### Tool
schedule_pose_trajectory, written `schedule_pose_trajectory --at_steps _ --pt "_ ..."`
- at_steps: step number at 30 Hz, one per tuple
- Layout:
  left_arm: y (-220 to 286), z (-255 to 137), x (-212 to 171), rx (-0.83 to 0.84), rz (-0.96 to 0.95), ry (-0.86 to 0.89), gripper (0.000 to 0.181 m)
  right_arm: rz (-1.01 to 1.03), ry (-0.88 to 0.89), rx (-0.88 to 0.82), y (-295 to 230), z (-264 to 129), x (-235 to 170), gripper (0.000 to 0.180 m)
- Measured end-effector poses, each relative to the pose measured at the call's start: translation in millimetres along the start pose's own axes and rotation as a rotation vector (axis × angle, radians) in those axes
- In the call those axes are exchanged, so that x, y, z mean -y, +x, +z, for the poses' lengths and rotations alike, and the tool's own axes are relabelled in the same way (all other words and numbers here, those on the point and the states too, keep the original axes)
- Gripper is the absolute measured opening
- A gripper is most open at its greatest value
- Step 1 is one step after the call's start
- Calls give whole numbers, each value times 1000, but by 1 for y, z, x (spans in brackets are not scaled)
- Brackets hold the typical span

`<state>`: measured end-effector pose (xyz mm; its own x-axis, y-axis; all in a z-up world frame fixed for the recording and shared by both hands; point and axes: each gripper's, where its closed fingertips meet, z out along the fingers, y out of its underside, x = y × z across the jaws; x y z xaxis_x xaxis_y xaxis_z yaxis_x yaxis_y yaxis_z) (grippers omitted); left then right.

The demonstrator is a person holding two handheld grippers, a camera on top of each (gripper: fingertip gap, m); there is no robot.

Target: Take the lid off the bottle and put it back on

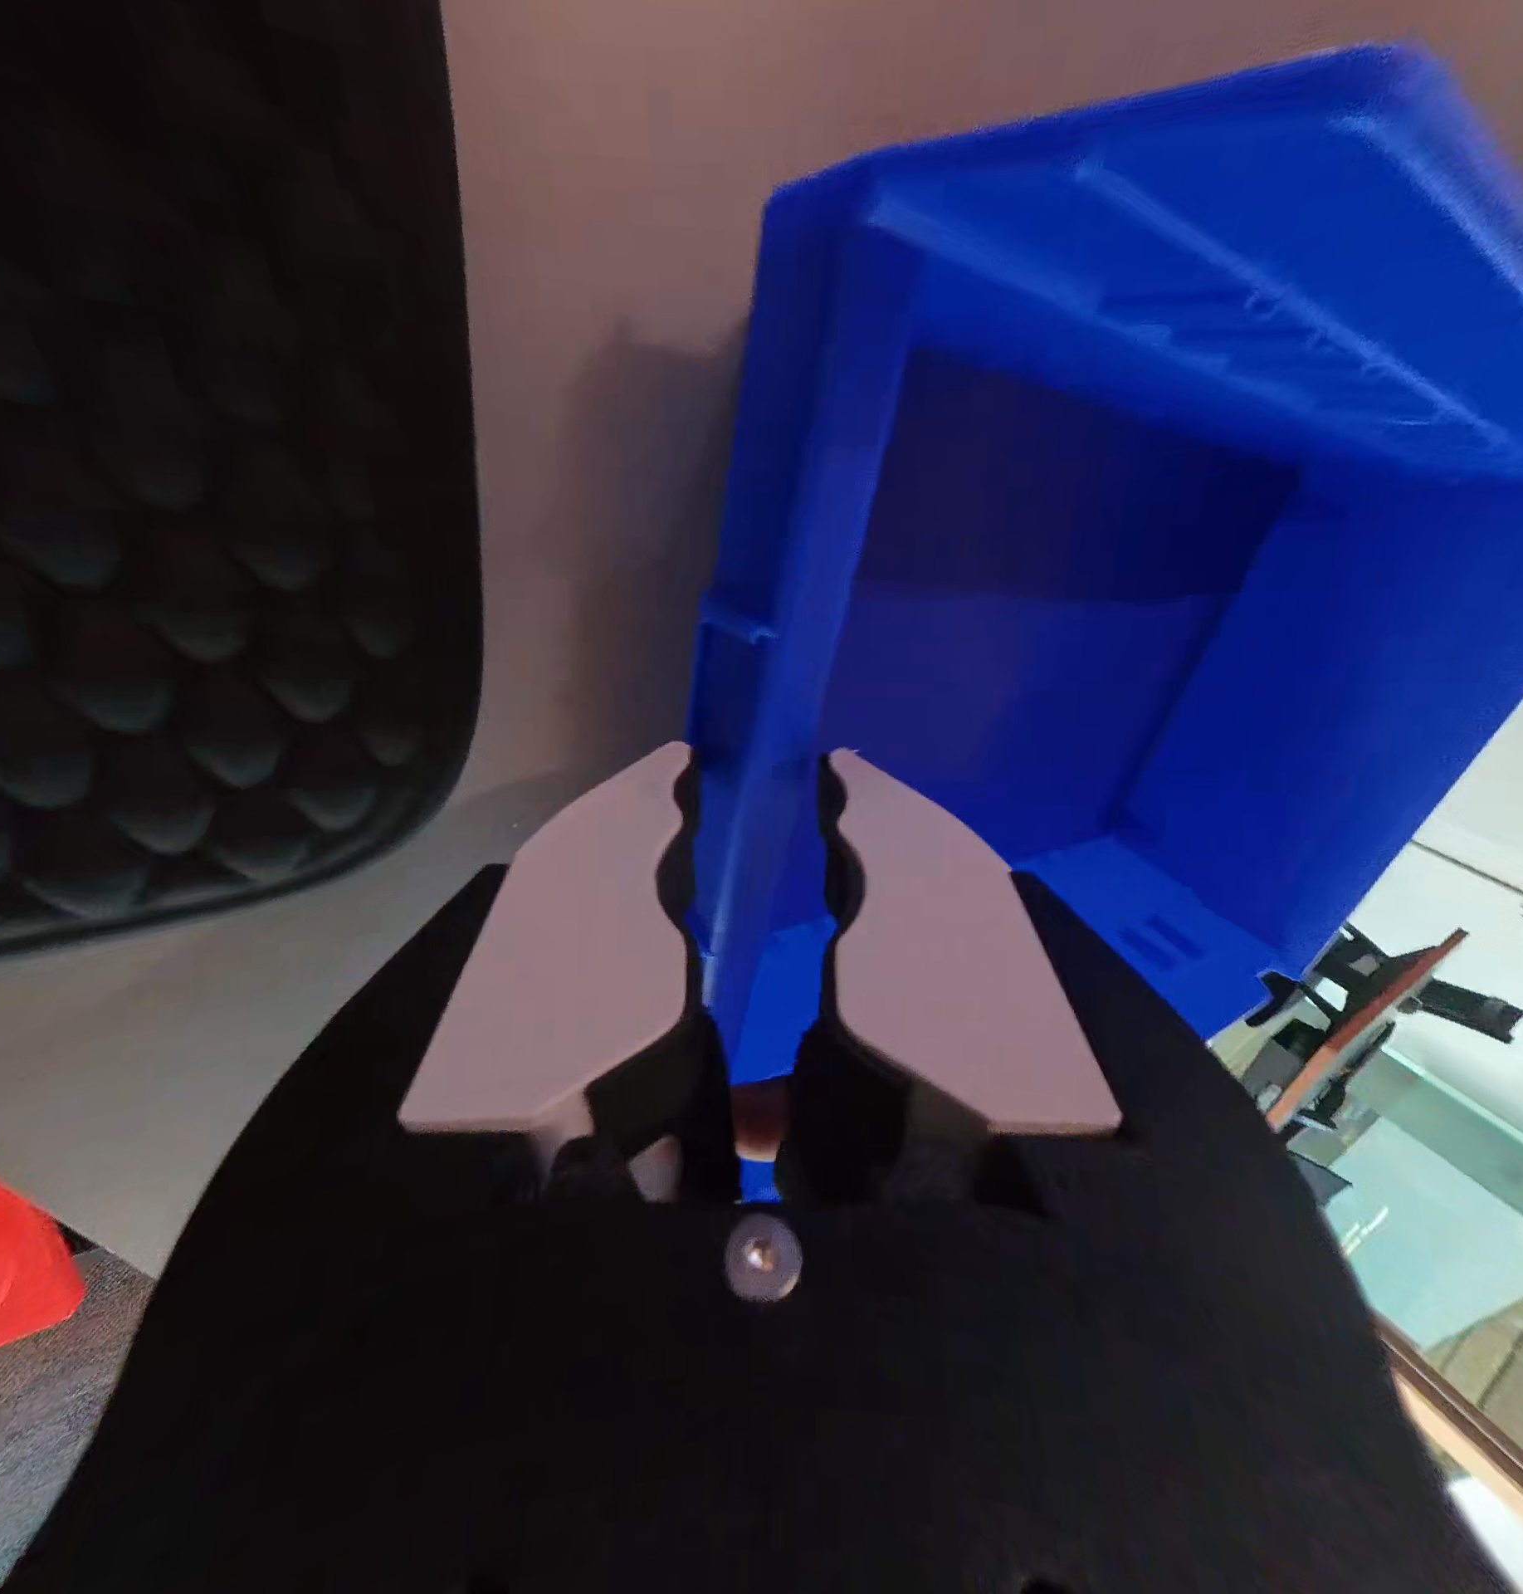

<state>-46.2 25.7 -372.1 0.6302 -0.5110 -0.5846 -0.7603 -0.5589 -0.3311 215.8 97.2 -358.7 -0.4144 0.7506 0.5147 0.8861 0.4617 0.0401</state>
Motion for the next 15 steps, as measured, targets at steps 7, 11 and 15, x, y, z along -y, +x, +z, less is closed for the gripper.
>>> schedule_pose_trajectory --at_steps 7,11,15 --pt "0 -28 -64 -71 9 -20 32 46 -93 -30 -4 0 -40 22" --pt "-3 -49 -118 -88 -17 -40 35 90 -101 -28 -10 -4 -62 23" --pt "-4 -68 -160 -90 -50 -56 36 156 -94 -7 -14 -5 -73 23"
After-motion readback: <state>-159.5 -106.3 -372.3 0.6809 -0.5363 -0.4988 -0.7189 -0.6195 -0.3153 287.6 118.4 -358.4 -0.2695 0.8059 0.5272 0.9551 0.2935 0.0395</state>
